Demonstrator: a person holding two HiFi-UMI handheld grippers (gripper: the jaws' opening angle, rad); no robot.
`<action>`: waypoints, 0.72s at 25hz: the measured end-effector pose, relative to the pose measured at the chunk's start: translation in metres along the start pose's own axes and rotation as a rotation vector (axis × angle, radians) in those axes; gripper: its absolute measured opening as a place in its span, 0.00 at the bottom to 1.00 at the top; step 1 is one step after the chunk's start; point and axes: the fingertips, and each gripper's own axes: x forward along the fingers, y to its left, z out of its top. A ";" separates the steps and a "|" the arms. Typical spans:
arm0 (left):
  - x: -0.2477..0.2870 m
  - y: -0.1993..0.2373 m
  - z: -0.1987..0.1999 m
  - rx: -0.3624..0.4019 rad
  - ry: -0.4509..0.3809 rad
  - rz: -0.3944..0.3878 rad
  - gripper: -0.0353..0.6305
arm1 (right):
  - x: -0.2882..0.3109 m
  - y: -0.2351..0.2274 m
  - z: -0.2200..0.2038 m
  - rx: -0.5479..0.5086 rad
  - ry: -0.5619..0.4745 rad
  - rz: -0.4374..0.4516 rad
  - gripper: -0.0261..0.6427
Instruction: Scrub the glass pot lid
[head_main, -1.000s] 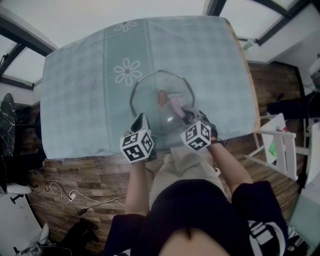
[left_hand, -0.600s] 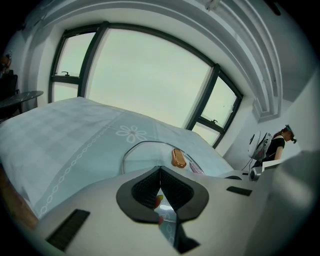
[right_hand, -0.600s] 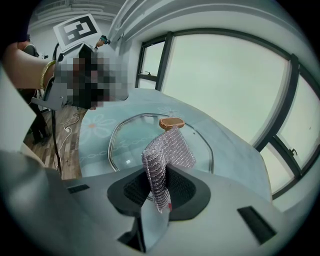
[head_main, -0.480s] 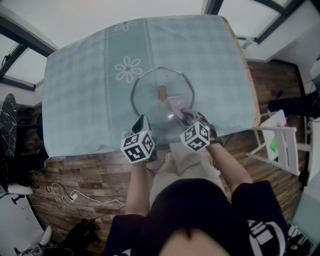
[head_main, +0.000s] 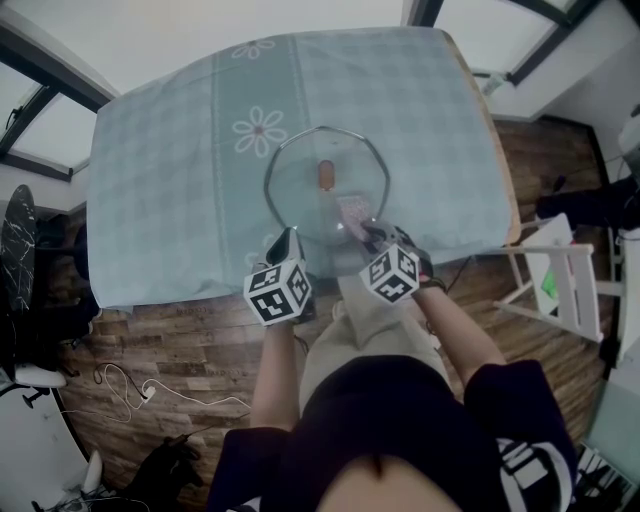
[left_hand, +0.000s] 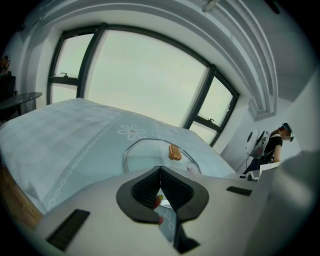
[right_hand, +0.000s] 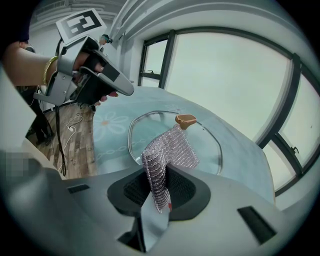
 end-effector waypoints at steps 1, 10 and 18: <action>-0.002 -0.001 -0.002 0.003 0.001 -0.002 0.05 | -0.001 0.002 -0.001 -0.001 0.001 0.000 0.16; -0.015 -0.004 -0.013 0.017 0.003 -0.011 0.05 | -0.008 0.020 -0.007 0.002 0.009 0.016 0.16; -0.027 -0.004 -0.021 0.018 0.001 -0.016 0.05 | -0.014 0.039 -0.009 -0.012 0.016 0.033 0.16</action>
